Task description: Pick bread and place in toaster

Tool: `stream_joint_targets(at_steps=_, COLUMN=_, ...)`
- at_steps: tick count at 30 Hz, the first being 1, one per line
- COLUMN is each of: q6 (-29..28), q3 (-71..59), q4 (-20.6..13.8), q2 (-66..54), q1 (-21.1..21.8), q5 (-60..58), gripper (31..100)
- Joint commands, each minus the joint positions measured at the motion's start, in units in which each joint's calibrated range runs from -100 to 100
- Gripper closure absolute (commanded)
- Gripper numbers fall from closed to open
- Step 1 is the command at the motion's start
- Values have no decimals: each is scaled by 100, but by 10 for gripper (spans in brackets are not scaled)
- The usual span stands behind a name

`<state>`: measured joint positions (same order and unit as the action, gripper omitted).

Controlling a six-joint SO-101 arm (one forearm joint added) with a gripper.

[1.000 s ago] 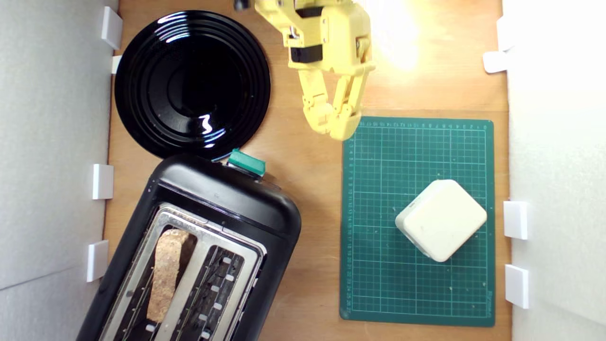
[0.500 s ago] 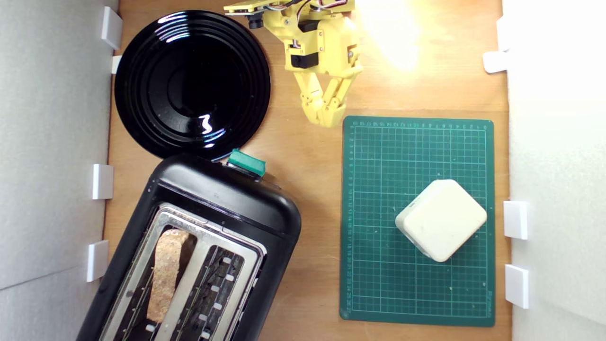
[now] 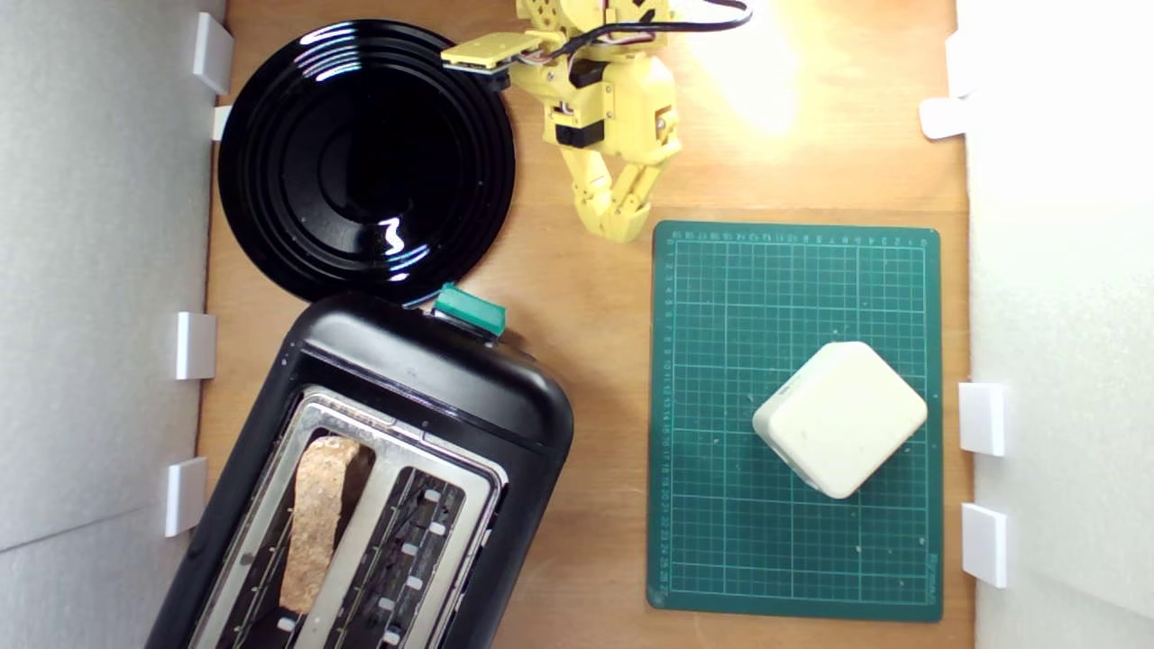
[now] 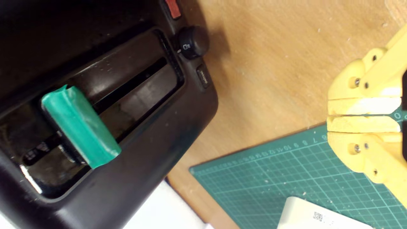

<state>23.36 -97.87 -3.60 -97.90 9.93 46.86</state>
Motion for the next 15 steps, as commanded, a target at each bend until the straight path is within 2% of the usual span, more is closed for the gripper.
stream_joint_targets(at_steps=1, q6=10, q3=-58, q4=-12, q2=-102, q1=22, q5=6, gripper=913)
stream_joint_targets(at_steps=5, q6=-16, q3=-67, q4=6, q2=-102, q1=79, q5=49, gripper=913)
stream_joint_targets(at_steps=9, q6=-48, q3=-67, q4=6, q2=-110, q1=127, q5=604, gripper=913)
stream_joint_targets(at_steps=12, q6=-320, q3=-67, q4=-48, q2=-110, q1=127, q5=629, gripper=908)
stream_joint_targets(at_steps=15, q6=-335, q3=-58, q4=-75, q2=-110, q1=95, q5=629, gripper=912)
